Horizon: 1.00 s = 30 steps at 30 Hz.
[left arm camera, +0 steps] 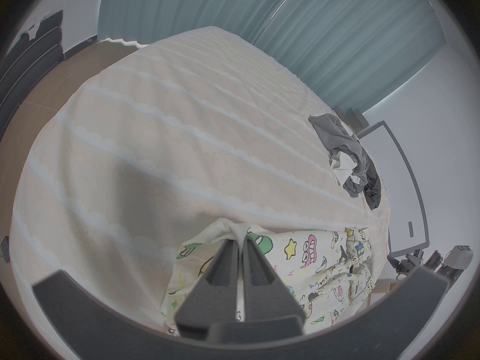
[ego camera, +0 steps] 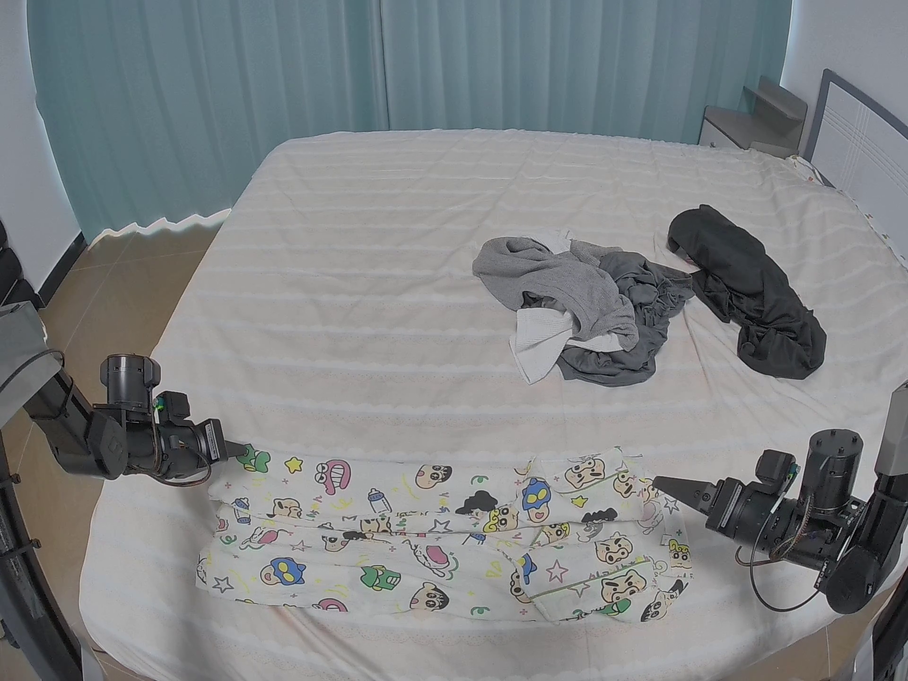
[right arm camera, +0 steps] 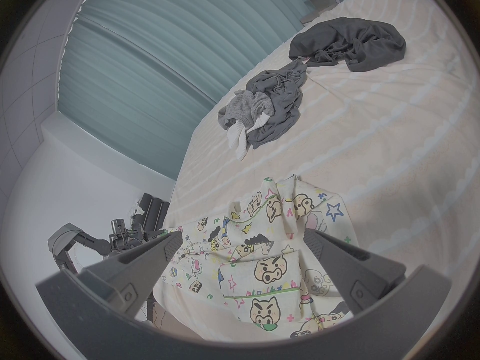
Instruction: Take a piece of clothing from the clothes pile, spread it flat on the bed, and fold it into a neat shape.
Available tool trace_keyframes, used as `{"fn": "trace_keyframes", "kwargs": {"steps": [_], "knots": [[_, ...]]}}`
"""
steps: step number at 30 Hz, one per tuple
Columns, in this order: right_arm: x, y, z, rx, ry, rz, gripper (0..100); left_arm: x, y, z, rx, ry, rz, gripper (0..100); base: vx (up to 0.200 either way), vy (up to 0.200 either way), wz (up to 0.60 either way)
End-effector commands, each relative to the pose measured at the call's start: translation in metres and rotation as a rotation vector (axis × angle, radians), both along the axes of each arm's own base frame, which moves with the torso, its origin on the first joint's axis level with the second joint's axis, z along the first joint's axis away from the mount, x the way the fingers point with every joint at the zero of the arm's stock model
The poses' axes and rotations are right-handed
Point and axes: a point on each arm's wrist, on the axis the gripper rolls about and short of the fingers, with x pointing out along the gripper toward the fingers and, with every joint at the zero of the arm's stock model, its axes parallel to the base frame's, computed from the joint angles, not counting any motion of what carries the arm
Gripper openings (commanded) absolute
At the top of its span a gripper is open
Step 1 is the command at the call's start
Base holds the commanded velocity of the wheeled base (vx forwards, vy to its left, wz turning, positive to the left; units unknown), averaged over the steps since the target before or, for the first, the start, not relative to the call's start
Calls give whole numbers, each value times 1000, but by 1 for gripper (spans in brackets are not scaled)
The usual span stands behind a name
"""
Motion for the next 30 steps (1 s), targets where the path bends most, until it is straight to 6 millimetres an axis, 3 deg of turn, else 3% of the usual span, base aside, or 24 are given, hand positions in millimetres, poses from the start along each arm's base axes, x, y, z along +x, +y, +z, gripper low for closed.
{"fn": "trace_keyframes", "kwargs": {"steps": [1, 13, 19, 30], "knots": [[-1, 0, 0, 2, -5, 1, 100, -1, 2, -11, -2, 22, 7, 100, 0, 0, 0], [0, 0, 0, 2, -5, 0, 100, -12, 21, -15, 2, 50, 57, 100, 0, 0, 0], [-2, -1, -1, 0, 3, 1, 100, -33, 18, -30, 94, 82, -46, 100, 0, 0, 0], [-3, -1, -1, 3, 10, 11, 100, -22, -5, -43, 150, 124, -84, 100, 0, 0, 0]]}}
